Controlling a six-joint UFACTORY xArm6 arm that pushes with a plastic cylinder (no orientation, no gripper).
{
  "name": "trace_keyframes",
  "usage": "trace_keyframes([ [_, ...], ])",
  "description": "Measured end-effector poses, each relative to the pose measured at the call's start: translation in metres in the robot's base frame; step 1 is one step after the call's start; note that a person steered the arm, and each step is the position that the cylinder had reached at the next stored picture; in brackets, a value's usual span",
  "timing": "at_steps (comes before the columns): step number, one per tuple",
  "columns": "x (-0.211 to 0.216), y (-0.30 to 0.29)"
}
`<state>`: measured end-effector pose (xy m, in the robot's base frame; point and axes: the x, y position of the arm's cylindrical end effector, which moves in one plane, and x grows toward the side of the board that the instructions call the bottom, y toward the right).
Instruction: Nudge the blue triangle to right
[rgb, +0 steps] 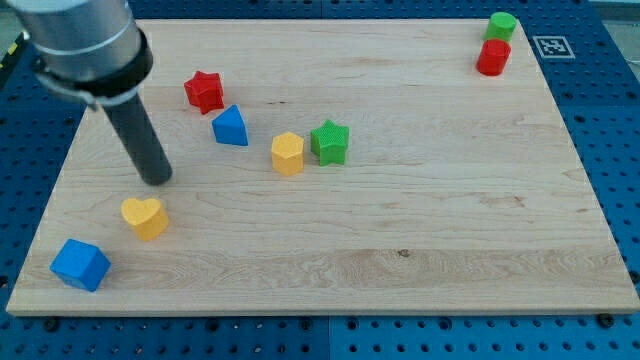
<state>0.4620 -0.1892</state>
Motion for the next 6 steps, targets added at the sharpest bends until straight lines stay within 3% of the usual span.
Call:
trace_keyframes([
  [2, -0.065, 0.032],
  [4, -0.078, 0.122],
  [6, -0.080, 0.121],
])
